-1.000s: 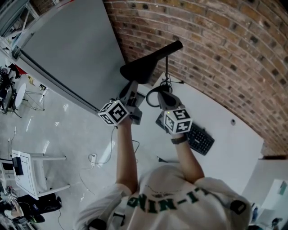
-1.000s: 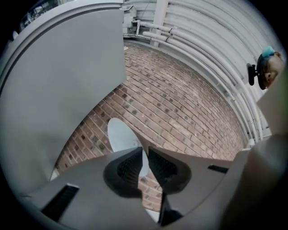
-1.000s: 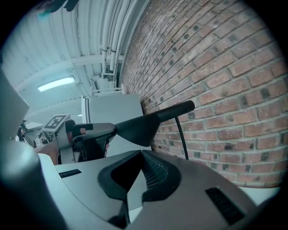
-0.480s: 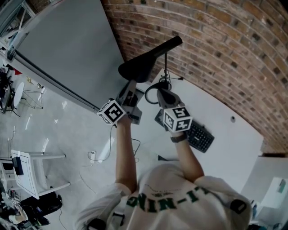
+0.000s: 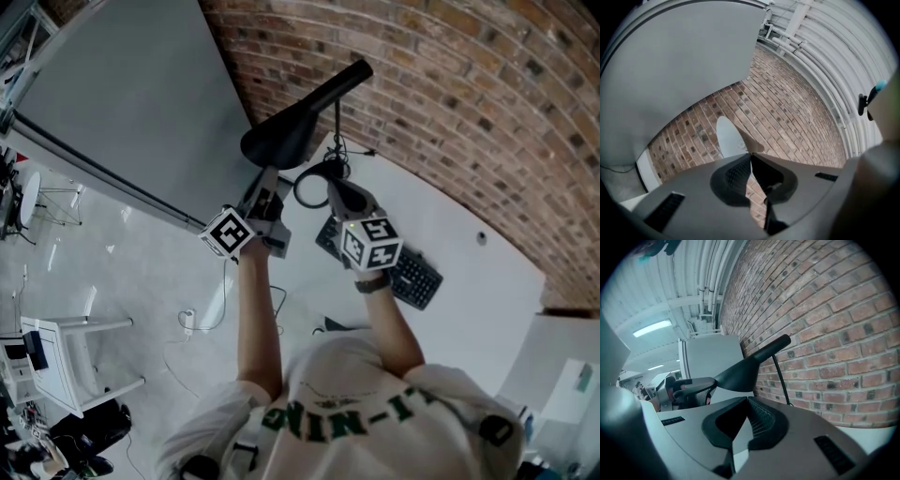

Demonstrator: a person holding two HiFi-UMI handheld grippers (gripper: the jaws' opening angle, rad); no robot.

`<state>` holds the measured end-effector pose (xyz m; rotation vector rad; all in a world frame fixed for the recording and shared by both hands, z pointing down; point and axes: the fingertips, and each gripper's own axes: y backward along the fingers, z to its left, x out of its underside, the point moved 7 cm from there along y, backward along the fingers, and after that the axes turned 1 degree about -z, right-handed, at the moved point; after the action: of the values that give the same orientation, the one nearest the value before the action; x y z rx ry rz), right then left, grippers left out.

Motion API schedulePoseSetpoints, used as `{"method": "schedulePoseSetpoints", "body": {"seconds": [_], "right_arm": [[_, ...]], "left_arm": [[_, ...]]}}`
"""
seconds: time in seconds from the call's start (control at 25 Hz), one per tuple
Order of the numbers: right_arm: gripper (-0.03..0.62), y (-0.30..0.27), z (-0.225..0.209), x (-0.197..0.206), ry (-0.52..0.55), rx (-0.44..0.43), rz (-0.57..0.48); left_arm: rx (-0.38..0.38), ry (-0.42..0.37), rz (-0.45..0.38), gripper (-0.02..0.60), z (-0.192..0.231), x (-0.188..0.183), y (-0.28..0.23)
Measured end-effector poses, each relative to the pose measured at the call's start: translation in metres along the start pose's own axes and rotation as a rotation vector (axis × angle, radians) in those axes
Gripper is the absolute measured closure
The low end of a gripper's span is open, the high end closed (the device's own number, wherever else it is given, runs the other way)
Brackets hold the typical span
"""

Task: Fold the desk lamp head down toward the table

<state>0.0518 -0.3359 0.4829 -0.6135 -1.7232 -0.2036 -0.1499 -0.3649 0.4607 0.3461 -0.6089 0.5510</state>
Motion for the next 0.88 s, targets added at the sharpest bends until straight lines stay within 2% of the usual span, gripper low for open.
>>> {"method": "schedulePoseSetpoints", "body": {"seconds": [0.08,0.24,0.36,0.88], "right_arm": [[0.591,0.001,-0.004,0.001,-0.001,0.007,0.003],[0.591,0.004,-0.013,0.004,-0.012,0.025,0.013],[0.591,0.005,-0.019,0.007,-0.016,0.037,0.023],[0.591,0.009,-0.045,0.024,-0.035,0.068,0.070]], "left_arm": [[0.012,0.020,-0.004,0.569,0.005,0.004,-0.003],[-0.028,0.054,0.006,0.569,0.017,0.015,-0.003],[-0.025,0.123,-0.006,0.568,0.022,0.022,-0.005],[0.022,0.268,-0.017,0.560,0.046,0.057,-0.023]]}}
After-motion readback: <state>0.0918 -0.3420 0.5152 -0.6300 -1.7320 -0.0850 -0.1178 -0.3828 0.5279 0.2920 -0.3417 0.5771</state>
